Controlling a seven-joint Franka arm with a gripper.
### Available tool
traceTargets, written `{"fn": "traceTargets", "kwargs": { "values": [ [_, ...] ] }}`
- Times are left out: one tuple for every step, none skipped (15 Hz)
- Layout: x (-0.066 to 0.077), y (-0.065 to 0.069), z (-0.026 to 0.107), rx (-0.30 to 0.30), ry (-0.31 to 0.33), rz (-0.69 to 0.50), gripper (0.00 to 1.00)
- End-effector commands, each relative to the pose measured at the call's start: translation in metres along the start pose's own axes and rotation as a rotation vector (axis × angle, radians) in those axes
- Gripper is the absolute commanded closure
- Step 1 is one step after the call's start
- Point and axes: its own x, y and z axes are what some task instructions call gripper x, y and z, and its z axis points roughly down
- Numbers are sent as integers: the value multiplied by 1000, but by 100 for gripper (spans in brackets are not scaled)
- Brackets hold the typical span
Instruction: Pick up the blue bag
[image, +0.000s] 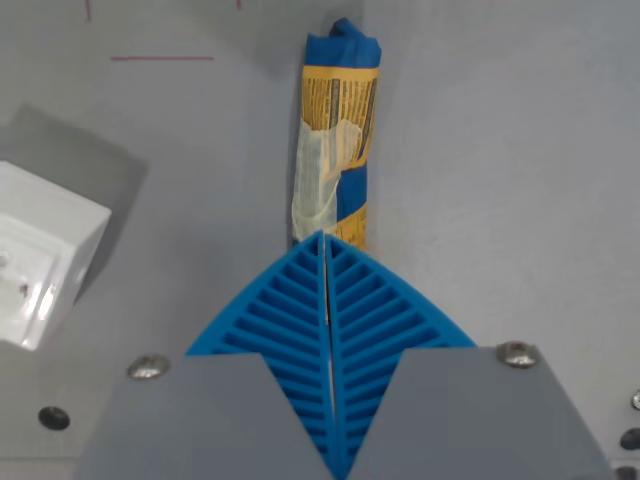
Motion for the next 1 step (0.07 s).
{"fn": "traceTargets", "kwargs": {
  "values": [
    [-3,4,-27,26,21,-19,100]
  ]
}}
